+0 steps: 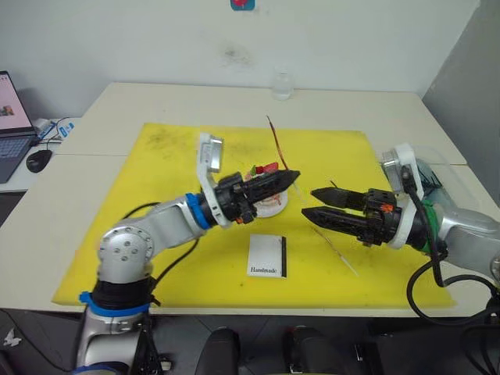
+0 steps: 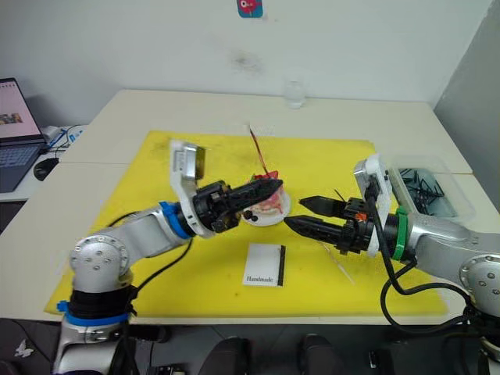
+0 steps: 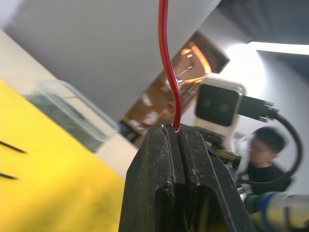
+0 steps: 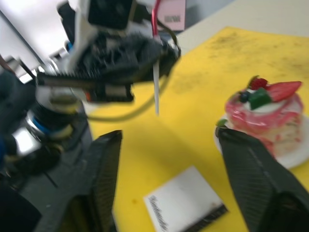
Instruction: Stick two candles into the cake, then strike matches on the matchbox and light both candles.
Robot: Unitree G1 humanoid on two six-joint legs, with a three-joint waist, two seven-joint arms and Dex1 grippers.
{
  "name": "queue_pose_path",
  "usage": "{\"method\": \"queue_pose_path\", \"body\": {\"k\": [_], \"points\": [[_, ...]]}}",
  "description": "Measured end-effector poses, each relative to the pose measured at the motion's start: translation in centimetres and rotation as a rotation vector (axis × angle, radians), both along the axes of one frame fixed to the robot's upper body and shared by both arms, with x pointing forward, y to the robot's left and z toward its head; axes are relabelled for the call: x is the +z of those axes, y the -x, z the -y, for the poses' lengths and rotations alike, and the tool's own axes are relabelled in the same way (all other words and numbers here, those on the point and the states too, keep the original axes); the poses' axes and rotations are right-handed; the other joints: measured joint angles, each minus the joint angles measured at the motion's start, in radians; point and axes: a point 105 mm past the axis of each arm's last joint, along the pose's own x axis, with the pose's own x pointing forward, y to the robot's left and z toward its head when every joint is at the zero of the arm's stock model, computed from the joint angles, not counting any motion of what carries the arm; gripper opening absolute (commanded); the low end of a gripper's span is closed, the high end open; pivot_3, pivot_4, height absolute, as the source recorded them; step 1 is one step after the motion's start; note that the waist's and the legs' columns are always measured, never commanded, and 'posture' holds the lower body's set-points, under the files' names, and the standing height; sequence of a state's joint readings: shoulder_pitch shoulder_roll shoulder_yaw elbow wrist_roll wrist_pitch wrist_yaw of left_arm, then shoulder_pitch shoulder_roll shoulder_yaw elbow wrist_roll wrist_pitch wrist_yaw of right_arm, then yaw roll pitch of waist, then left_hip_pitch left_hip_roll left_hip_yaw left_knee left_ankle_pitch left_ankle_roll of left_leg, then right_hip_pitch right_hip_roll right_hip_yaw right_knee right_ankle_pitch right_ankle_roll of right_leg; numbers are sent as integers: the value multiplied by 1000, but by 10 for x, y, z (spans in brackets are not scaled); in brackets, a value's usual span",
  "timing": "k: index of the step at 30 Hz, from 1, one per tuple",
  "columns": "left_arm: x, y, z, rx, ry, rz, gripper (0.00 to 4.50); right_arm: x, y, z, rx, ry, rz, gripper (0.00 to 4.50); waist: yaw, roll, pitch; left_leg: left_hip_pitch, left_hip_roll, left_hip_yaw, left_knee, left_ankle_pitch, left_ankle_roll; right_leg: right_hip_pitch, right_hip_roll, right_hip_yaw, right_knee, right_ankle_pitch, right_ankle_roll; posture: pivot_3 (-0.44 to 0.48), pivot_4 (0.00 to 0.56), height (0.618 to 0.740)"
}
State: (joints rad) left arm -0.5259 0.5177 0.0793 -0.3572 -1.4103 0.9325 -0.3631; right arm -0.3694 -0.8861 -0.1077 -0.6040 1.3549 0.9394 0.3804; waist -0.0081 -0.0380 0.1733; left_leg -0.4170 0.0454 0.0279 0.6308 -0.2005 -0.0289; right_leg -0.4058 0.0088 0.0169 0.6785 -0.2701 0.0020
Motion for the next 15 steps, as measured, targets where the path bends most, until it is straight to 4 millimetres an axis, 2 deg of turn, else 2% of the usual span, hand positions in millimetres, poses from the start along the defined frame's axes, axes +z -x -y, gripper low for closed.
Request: {"method": "queue_pose_path", "body": {"k": [1, 8, 15], "points": [[1, -3, -7, 32, -38, 39, 0, -3, 0, 0, 6, 41, 23, 4454, 0, 0, 0, 0, 0, 0, -1, 0, 0, 0, 0, 0, 0, 0, -1, 0, 150, 740], [4, -45, -54, 289, -264, 291, 0, -8, -6, -7, 69, 217, 222, 4454, 4, 0, 1, -1, 2, 1, -3, 0, 0, -1, 0, -1, -3, -2, -2, 0, 150, 740], [-26, -74, -58, 339, -373, 387, 0, -18, -11, -13, 77, 288, 313, 4454, 6, 0, 1, -4, 2, 1, -2, 0, 0, -2, -3, -1, -5, -1, -1, 0, 150, 740]]}}
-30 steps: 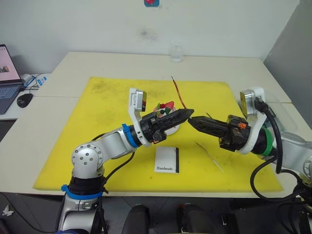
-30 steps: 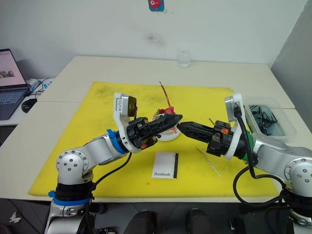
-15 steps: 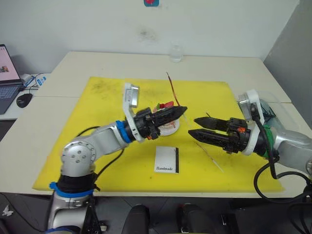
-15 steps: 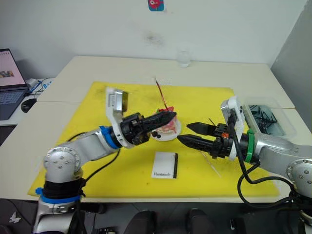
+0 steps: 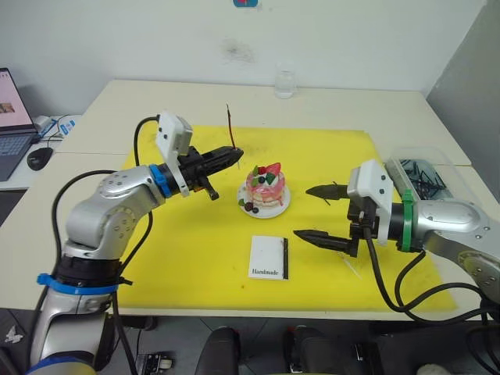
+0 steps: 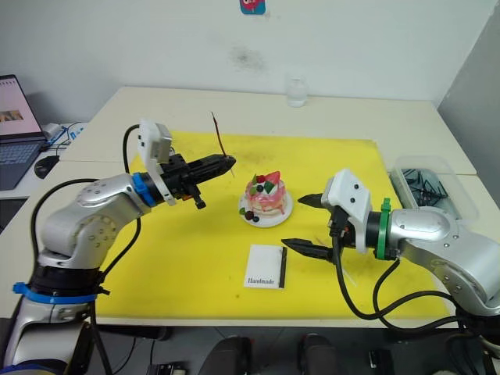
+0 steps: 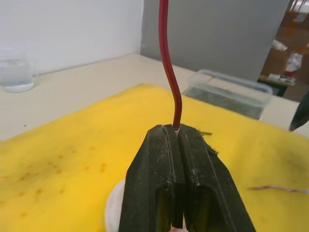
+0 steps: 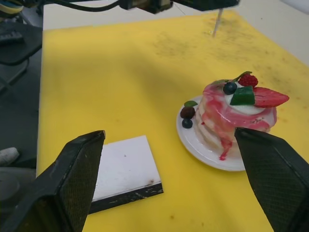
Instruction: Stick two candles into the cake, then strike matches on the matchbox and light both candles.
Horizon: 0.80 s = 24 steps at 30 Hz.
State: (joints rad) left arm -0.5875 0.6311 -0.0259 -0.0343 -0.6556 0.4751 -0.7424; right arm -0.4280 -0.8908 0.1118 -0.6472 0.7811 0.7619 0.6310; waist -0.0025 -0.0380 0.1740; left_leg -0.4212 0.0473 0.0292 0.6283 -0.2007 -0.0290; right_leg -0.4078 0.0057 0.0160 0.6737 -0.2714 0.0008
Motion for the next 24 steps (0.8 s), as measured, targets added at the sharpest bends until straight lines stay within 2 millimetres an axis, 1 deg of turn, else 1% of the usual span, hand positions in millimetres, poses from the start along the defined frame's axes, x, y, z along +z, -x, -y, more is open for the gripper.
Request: {"method": "queue_pose_path", "body": {"k": [4, 11, 15, 21, 24], "points": [[-13, -10, 5, 6, -4, 11, 0, -2, -3, -2, -16, 0, 25, 4454, 0, 0, 0, -1, 0, 0, 0, 0, 0, -1, 0, -1, 0, 0, 0, 0, 150, 740], [-25, -16, 11, -5, -17, 12, 0, -5, -6, -3, -39, -3, 27, 4454, -1, 0, 0, -2, 0, 0, 0, 0, 0, -2, 1, -1, 2, 0, 0, 0, 150, 740], [-26, -19, 10, -3, -37, 22, 0, -5, -5, -5, -46, -4, 21, 4454, -1, 0, 0, -1, 0, 0, 1, 0, 0, -2, 1, -1, 3, 0, 0, 0, 150, 740], [-34, -22, 10, 2, -43, 10, 0, -6, -6, -5, -54, 1, 15, 4454, -2, 0, 0, -2, 0, 0, 1, 0, 0, -2, 1, -1, 3, 0, 1, 0, 150, 740], [-34, -23, 9, 2, -32, 8, 0, -4, -6, -4, -59, -1, 20, 4454, -2, 0, 0, -1, 0, 0, 1, 0, 0, -2, 1, -1, 3, 0, 1, 0, 150, 740]]}}
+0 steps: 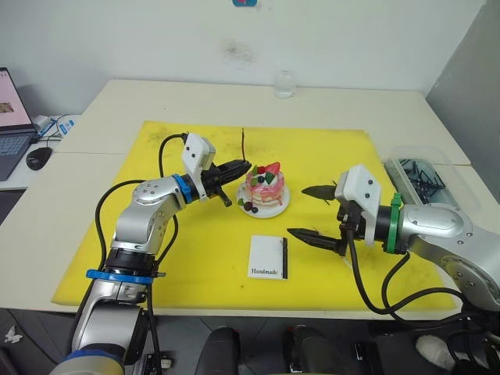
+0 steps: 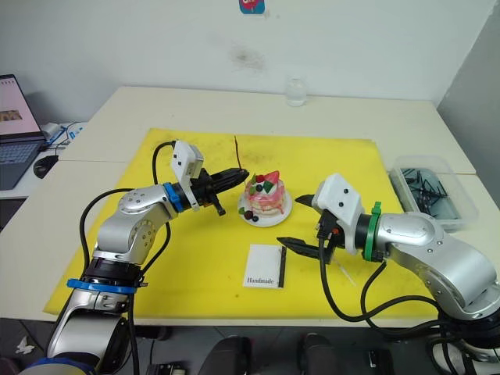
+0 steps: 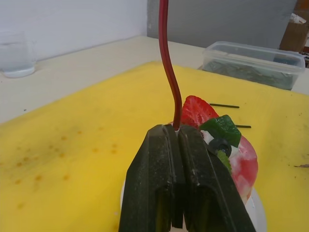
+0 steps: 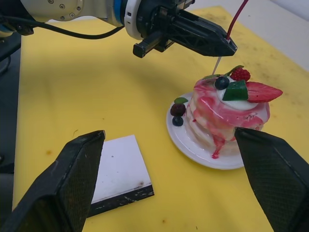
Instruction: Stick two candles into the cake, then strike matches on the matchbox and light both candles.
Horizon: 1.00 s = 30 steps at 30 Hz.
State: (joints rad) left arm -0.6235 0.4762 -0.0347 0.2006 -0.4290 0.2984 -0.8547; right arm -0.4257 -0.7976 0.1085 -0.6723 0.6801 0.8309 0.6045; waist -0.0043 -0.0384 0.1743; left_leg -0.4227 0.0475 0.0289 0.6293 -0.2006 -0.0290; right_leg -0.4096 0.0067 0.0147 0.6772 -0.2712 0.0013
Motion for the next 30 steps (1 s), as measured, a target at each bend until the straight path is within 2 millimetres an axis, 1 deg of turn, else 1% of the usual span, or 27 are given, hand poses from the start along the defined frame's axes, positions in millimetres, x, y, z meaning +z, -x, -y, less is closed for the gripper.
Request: {"method": "queue_pose_path", "body": {"k": [9, 18, 30], "points": [[-1, 0, 2, -7, 25, -12, 0, 2, -1, 0, -10, 1, 1, 4454, 0, 0, 0, 0, 0, 0, 0, 0, 0, 0, 0, 0, 1, 0, 0, 0, 150, 740], [-11, -8, 7, 7, 47, -26, 0, 2, -2, -1, -11, 0, -2, 4454, 0, 0, 0, 0, 0, 0, 1, 0, 0, 0, 0, 0, 1, 0, 0, 0, 150, 740], [-20, -7, 8, 3, -15, 31, 0, 2, 1, -1, -15, 7, 3, 4454, 0, 0, 0, 0, 0, 0, 1, 0, 0, 0, 0, 0, 1, 0, 0, 0, 150, 740]]}}
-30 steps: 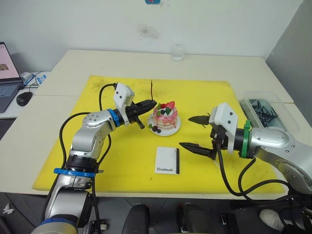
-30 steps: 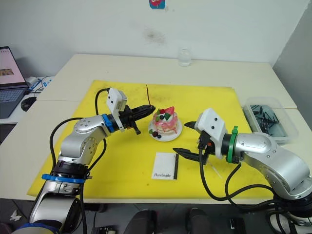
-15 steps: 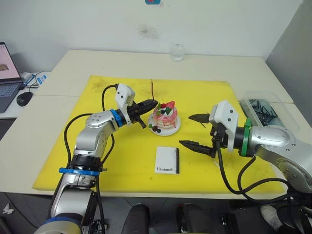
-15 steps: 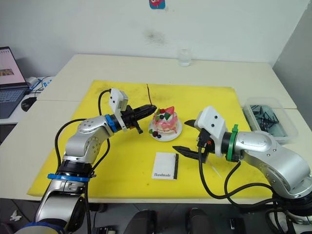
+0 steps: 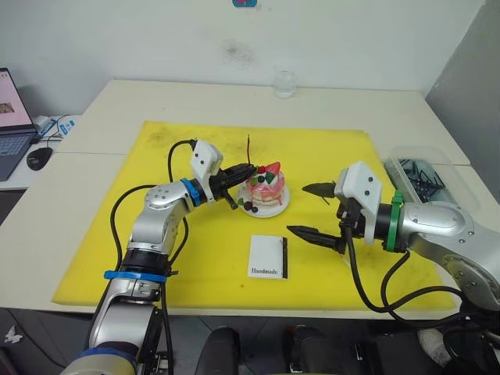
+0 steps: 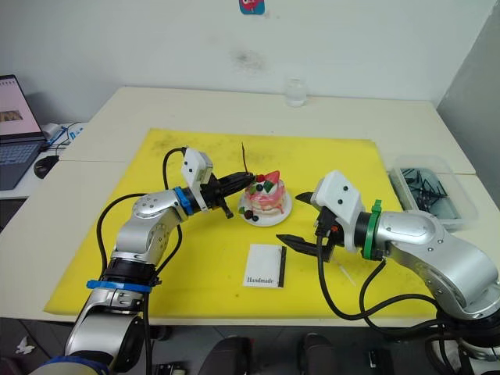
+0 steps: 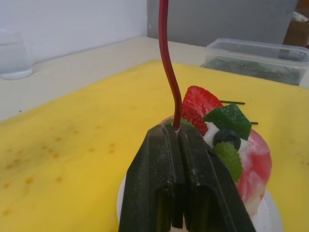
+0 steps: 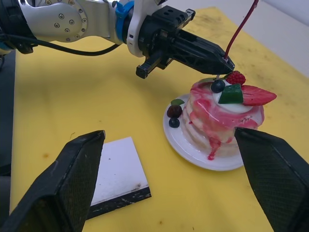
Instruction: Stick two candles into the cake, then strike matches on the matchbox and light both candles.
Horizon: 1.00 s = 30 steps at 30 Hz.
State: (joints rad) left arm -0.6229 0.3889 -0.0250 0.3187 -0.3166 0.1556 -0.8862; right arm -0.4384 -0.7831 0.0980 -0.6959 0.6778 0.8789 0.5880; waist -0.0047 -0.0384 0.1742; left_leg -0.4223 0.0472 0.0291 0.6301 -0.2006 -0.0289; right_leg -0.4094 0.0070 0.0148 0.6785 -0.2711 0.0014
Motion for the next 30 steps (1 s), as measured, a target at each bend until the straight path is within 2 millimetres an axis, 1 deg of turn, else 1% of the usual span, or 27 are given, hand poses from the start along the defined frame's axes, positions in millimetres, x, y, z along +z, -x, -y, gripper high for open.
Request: {"method": "queue_pose_path", "body": {"k": [5, 14, 16, 17, 24, 28, 29, 30], "points": [[-9, 3, -1, 8, -1, 4, 0, -6, 0, 3, -16, 6, -14, 4454, 0, 0, 0, 0, 0, 0, 0, 0, 0, 0, 0, 0, 0, 0, 0, 0, 150, 740], [-11, 2, 1, 20, 15, 8, 0, -7, -1, 4, -29, 12, -9, 4454, 0, 0, 0, 2, 0, 0, 0, 0, 0, 2, 0, 0, 0, 0, 0, 0, 150, 740], [-11, 1, 2, 27, 21, 4, 627, -7, -1, 4, -28, 10, -9, 4500, 0, 0, 0, 3, 0, 0, 0, 0, 0, 3, 0, 0, 0, 0, 0, 0, 150, 740], [-11, 1, 2, 28, 24, -4, 842, -7, -1, 4, -28, 9, -9, 4500, 0, 0, 0, 3, 0, 0, 0, 0, 0, 3, 0, 0, 0, 0, 0, 0, 150, 740], [-4, 2, -6, 43, 30, -14, 3128, -6, -2, 5, -37, 3, 1, 4500, 0, 0, 0, 3, 0, 0, 0, 0, 0, 3, 0, 0, 0, 0, 0, 0, 150, 740], [-6, 3, -13, 71, 22, -24, 4373, -5, -2, 6, -49, -10, 4, 4500, 0, 0, 0, 3, 0, 0, 0, 0, 0, 3, 0, 0, 0, 0, 0, 0, 150, 740], [-5, 3, -16, 85, 20, -20, 4463, -5, -3, 6, -52, -13, 5, 4500, 0, 0, 0, 3, 0, 0, 0, 0, 0, 3, 0, 0, 0, 0, 0, 0, 150, 740], [-3, 3, -18, 91, 17, -13, 4463, -4, -3, 6, -57, -16, 7, 4500, 0, 0, 0, 3, 0, 0, 0, 0, 0, 3, 0, 0, 0, 0, 0, 0, 150, 740]]}}
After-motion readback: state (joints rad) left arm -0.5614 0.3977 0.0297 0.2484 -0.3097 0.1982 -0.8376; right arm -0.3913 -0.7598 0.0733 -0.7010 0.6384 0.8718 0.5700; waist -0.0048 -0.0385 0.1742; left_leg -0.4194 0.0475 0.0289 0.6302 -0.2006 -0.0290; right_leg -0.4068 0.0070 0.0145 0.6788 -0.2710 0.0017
